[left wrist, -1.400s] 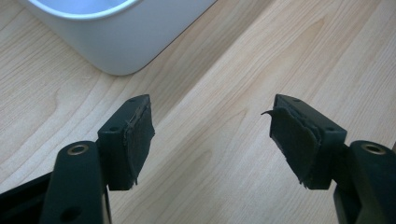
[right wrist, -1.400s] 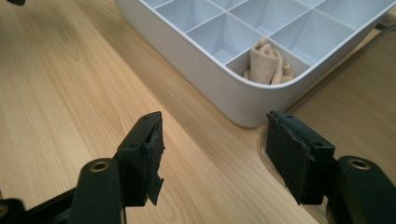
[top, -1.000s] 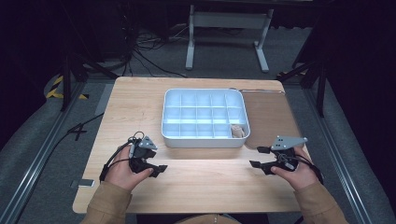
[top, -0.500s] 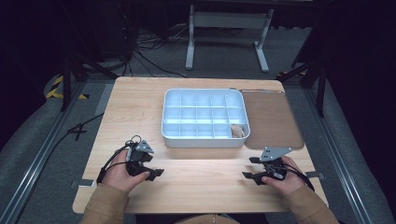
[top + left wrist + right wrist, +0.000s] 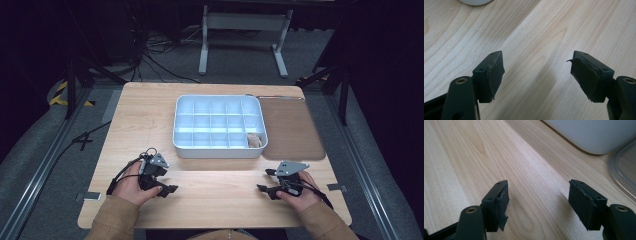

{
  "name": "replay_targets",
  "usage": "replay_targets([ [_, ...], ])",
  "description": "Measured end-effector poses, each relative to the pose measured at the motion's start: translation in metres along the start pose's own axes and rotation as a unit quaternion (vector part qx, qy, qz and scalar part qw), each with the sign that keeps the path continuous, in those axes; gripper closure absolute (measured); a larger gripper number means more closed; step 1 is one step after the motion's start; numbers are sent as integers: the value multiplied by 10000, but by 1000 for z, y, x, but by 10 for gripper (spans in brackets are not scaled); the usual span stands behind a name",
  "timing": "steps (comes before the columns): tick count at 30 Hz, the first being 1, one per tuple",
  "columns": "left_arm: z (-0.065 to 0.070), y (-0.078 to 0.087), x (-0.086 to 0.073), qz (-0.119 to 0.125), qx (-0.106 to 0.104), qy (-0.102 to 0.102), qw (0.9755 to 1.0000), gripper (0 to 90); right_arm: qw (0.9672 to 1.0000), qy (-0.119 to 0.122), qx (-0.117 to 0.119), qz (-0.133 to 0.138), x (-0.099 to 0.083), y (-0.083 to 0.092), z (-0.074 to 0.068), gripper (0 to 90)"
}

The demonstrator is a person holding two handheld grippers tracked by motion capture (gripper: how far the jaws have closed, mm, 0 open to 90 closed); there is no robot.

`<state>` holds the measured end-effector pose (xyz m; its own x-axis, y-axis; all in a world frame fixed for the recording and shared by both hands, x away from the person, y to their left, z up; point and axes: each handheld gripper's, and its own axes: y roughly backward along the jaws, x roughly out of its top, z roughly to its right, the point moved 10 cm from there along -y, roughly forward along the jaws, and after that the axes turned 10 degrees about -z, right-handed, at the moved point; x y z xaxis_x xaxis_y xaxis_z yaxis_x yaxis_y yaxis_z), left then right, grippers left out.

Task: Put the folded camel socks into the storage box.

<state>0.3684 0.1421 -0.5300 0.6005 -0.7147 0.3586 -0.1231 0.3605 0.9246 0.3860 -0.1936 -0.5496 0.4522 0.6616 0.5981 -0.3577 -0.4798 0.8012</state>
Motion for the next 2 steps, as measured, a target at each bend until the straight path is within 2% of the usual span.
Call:
replay_targets([
  [2, -3, -1, -1, 5, 20, 25, 10000, 268, 10000, 1, -35, 14, 0, 0, 2, 331],
])
